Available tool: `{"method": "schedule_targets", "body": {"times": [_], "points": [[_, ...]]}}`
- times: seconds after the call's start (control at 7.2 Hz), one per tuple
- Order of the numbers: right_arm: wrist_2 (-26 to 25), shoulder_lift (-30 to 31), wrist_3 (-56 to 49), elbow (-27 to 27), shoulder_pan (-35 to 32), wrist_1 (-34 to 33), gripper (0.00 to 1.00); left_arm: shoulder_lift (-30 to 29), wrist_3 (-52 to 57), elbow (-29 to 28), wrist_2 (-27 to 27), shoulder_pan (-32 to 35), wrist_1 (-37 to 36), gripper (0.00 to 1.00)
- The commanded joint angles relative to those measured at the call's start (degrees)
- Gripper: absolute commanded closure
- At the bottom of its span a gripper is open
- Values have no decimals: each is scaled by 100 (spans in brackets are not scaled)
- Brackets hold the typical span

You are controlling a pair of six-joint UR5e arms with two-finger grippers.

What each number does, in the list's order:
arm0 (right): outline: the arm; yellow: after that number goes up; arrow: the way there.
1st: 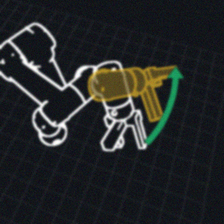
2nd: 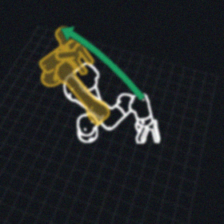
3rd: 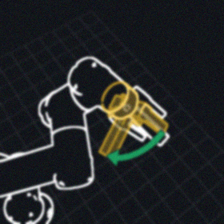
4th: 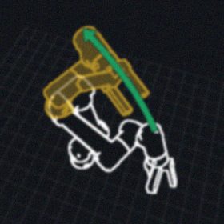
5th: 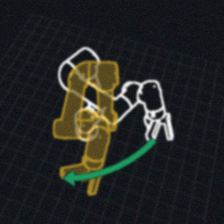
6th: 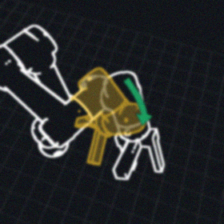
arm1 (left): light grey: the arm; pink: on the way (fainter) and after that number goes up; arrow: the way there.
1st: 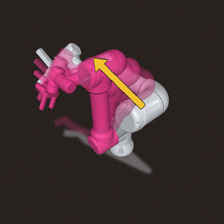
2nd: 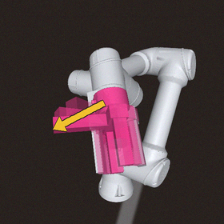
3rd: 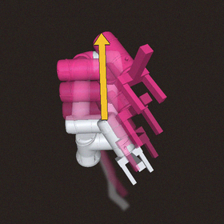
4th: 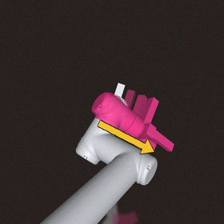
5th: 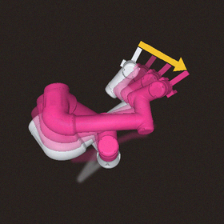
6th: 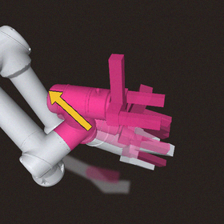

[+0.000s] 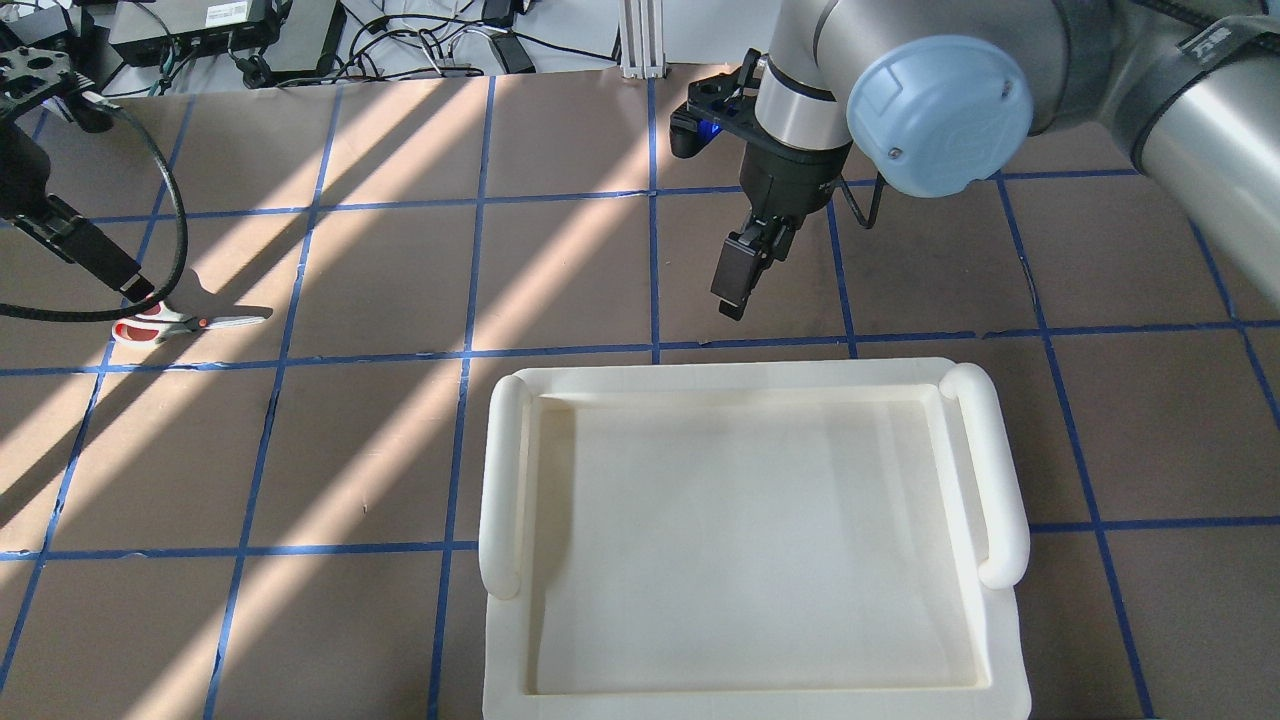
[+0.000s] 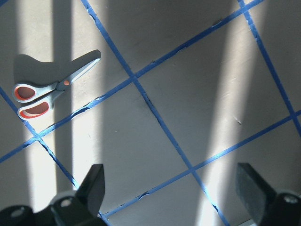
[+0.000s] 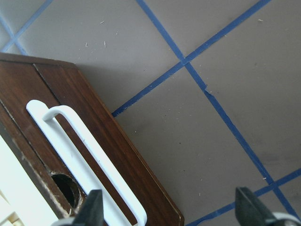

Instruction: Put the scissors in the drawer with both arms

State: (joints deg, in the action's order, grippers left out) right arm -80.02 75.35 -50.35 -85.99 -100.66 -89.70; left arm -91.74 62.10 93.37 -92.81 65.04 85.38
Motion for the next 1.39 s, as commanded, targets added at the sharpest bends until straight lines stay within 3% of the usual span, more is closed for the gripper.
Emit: {"method": "schedule_targets", "body": {"times": [0.0,0.28,0.69,1.25], "points": [[-13,-527,-1446,458,-50,756,1,-430,1745,41,-53,-307,-362,0],[13,-845,-2240,628,-190,954,1,-808,3108,50,-62,-369,-1046,0],[119,-1119,-2471,663,-549,675,1,-1432,4472,50,8,-536,-1575,0],[5,-1207,-2796,584,-595,892,1,-2162,5417,50,131,-835,-2331,0]]}}
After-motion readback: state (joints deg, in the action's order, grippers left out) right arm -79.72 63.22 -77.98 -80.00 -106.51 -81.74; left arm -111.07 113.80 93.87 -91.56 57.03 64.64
